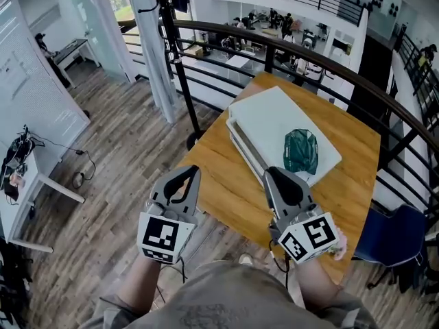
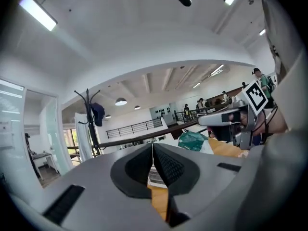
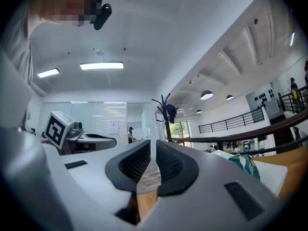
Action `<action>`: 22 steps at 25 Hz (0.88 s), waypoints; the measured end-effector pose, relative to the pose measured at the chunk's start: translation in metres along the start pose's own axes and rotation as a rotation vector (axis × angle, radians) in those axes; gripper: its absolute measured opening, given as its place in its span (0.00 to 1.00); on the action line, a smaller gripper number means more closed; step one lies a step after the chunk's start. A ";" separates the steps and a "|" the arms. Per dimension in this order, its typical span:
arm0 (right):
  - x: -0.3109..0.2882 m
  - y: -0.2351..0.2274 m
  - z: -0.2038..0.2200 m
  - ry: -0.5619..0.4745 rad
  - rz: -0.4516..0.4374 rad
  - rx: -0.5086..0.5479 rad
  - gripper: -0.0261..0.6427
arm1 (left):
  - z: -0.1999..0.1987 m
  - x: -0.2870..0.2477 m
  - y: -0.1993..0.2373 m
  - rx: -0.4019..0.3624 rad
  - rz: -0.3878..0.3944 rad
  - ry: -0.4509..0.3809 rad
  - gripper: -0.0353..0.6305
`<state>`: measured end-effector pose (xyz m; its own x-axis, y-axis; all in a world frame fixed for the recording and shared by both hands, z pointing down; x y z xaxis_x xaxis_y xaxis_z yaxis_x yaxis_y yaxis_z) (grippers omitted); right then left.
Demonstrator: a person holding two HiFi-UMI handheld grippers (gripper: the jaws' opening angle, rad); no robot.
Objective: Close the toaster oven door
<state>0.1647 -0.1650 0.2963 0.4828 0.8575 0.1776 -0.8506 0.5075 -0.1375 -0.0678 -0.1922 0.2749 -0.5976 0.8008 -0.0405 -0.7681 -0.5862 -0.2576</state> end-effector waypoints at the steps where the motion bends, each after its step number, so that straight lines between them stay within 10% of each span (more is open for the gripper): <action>1: 0.002 0.002 -0.008 -0.007 -0.009 0.013 0.12 | -0.008 0.001 0.000 -0.016 -0.003 -0.024 0.08; 9: 0.035 0.015 -0.044 -0.013 -0.001 0.132 0.11 | -0.036 0.011 -0.020 -0.028 0.036 -0.121 0.08; 22: 0.076 0.022 -0.012 0.137 0.046 0.144 0.10 | 0.005 0.017 -0.047 0.006 0.104 -0.019 0.08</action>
<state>0.1851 -0.0874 0.2951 0.4582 0.8880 0.0388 -0.8887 0.4586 -0.0002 -0.0428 -0.1515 0.2913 -0.6787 0.7328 -0.0487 -0.7026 -0.6671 -0.2476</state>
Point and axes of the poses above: the fingertips, and each gripper's own axes: x backward along the fingers, y to its left, z out of its underside, the point moved 8 cm from there along x, backward along the fingers, and after that the axes turned 6 degrees about -y, right-handed, at the moved point
